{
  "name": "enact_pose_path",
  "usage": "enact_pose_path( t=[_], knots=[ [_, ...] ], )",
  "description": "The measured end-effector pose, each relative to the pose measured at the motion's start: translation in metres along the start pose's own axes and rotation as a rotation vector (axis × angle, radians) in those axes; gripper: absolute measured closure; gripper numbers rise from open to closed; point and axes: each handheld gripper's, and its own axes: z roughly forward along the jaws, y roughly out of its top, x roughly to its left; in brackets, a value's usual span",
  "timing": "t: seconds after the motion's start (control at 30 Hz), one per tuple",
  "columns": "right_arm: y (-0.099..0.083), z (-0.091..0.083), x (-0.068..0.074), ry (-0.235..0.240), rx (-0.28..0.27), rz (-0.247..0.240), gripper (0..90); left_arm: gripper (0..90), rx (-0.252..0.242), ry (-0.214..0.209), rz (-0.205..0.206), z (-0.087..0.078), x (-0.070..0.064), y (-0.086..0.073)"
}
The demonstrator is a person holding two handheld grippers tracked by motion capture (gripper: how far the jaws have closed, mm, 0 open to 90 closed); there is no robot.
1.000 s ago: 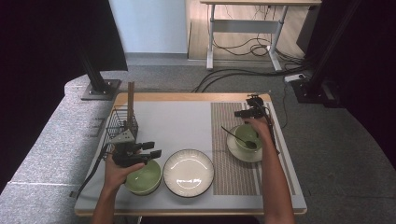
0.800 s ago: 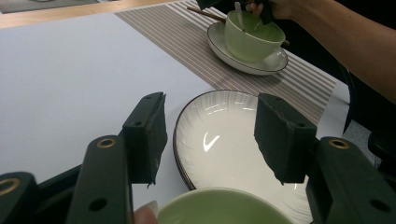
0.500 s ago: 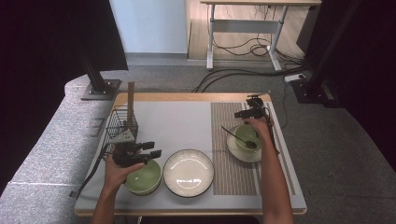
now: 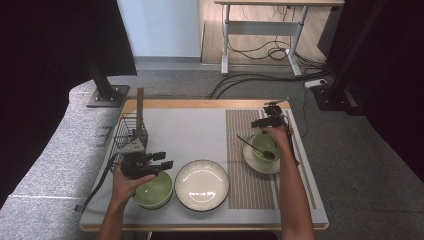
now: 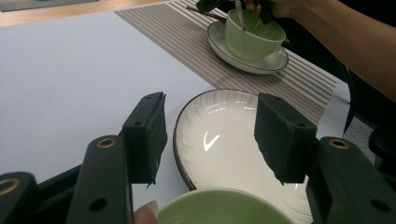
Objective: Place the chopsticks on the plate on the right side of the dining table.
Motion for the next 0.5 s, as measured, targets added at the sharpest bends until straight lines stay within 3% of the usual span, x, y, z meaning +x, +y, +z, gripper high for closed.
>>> enact_pose_path(
  t=[0.5],
  knots=[
    [0.0000, -0.0002, 0.0057, 0.026, 0.029, -0.051, 38.6, 43.9, -0.002, -0.003, 0.000, 0.0002, 0.0002, 0.0002]
  ],
)
